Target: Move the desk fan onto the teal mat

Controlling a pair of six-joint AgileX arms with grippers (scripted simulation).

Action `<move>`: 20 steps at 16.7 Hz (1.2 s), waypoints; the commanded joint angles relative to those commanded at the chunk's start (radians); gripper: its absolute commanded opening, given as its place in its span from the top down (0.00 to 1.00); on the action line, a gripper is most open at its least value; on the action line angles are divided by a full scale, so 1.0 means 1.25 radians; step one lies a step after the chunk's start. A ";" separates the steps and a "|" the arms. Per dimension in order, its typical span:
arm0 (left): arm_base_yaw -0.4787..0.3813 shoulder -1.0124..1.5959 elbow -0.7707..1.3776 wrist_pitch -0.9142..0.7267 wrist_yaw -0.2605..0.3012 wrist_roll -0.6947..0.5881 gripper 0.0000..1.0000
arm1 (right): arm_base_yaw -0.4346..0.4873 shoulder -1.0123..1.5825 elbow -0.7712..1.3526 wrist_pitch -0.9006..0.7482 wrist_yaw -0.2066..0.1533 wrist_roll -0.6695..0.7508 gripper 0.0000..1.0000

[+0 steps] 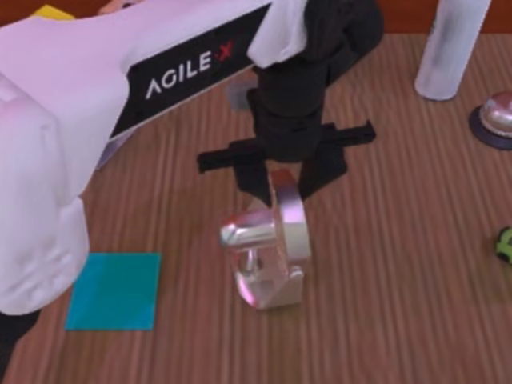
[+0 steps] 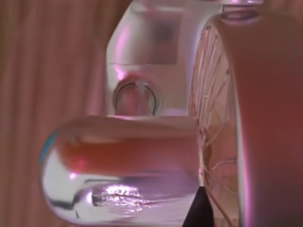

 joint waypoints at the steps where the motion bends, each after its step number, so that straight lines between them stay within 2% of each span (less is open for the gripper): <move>1: 0.000 0.000 0.000 0.000 0.000 0.000 1.00 | 0.000 0.000 0.000 0.000 0.000 0.000 0.00; 8: 0.001 -0.001 0.004 -0.003 0.000 0.001 1.00 | 0.000 0.000 0.000 0.000 0.000 0.000 0.00; 16: 0.014 0.041 0.224 -0.179 0.000 -0.001 1.00 | 0.000 0.000 0.000 0.000 0.000 0.000 0.00; 20: 0.015 0.043 0.238 -0.192 0.001 0.000 1.00 | 0.000 0.000 0.000 0.000 0.000 0.000 0.00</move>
